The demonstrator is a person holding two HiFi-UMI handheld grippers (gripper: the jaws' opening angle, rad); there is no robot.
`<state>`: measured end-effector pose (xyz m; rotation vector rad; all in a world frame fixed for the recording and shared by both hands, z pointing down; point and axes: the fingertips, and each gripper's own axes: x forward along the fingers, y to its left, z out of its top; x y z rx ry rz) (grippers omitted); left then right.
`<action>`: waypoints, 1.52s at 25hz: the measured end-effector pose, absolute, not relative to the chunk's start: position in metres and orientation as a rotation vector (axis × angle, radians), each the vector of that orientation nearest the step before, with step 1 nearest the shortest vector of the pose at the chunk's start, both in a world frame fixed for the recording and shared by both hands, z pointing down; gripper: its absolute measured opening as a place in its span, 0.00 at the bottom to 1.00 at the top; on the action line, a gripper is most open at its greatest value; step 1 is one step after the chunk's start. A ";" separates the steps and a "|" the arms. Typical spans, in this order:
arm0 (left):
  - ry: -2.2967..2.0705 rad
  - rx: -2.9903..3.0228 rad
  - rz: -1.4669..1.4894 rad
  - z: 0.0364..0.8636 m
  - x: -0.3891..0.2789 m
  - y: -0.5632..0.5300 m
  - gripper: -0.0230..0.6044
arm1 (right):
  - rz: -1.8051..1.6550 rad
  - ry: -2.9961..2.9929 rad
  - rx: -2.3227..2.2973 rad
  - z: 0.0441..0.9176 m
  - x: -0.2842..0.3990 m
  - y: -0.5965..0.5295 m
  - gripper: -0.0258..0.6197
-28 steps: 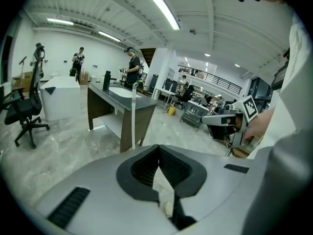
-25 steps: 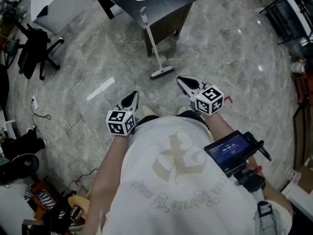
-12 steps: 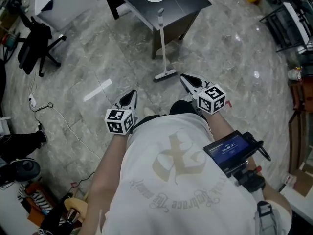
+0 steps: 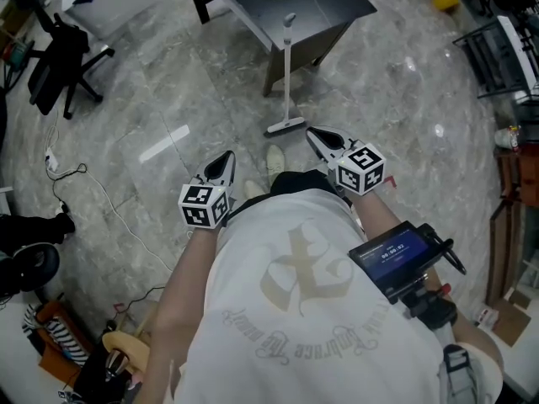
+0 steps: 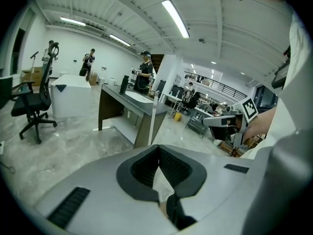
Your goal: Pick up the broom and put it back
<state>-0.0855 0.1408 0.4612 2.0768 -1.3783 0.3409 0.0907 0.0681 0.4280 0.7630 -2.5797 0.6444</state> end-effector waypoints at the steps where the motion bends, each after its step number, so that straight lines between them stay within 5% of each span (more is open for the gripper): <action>1: -1.384 2.069 0.342 0.463 -0.087 0.139 0.06 | 0.649 -2.577 0.752 0.431 0.089 0.065 0.07; 38: -1.329 1.963 0.421 0.465 -0.073 0.038 0.06 | 0.772 -2.353 0.772 0.555 0.093 -0.088 0.07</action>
